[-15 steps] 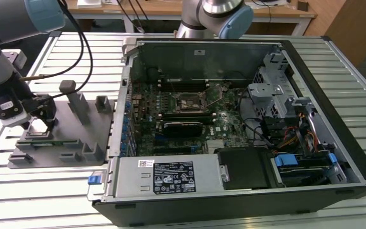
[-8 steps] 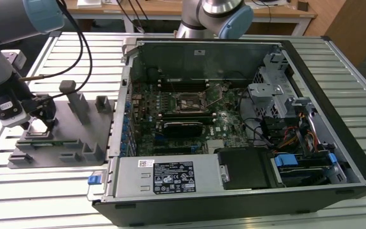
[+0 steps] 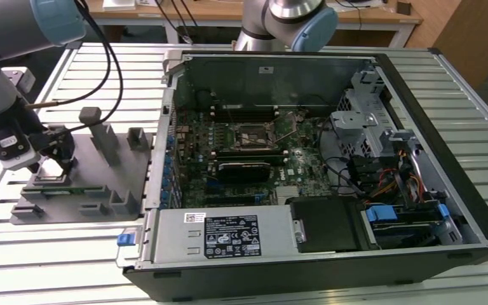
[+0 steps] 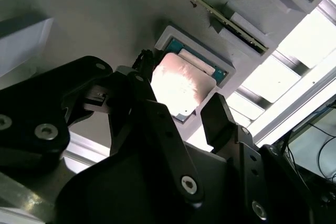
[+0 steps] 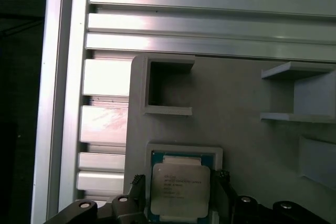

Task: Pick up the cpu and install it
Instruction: 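Pick up the cpu and move it towards the insertion slot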

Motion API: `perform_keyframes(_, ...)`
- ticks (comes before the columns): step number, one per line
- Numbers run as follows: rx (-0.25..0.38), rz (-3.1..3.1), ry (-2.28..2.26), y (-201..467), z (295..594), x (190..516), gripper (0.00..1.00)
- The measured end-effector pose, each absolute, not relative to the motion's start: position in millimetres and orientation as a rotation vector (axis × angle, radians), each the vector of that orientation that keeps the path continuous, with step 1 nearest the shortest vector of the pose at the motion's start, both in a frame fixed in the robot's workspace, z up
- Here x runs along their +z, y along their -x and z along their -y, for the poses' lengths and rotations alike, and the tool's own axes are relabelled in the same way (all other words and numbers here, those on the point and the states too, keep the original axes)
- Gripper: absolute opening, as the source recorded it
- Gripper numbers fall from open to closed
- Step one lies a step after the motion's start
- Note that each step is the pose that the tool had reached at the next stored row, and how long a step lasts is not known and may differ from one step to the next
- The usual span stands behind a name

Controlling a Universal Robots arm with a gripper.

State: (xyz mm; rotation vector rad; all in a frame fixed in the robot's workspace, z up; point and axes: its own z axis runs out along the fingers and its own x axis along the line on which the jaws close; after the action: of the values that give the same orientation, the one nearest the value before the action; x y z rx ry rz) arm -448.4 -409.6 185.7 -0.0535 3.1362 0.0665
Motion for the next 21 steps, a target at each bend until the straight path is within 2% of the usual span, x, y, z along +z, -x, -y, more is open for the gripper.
perform_keyframes(3, 0.066, -3.136, 0.054, 448, 410, 185, 0.63)
perform_keyframes(4, 0.066, -3.136, 0.054, 448, 410, 185, 0.62)
perform_keyframes(5, 0.066, -3.136, 0.054, 448, 410, 185, 0.55)
perform_keyframes(7, 0.066, -3.136, 0.053, 448, 410, 185, 0.53)
perform_keyframes(21, 0.066, -3.136, 0.053, 448, 410, 197, 0.53)
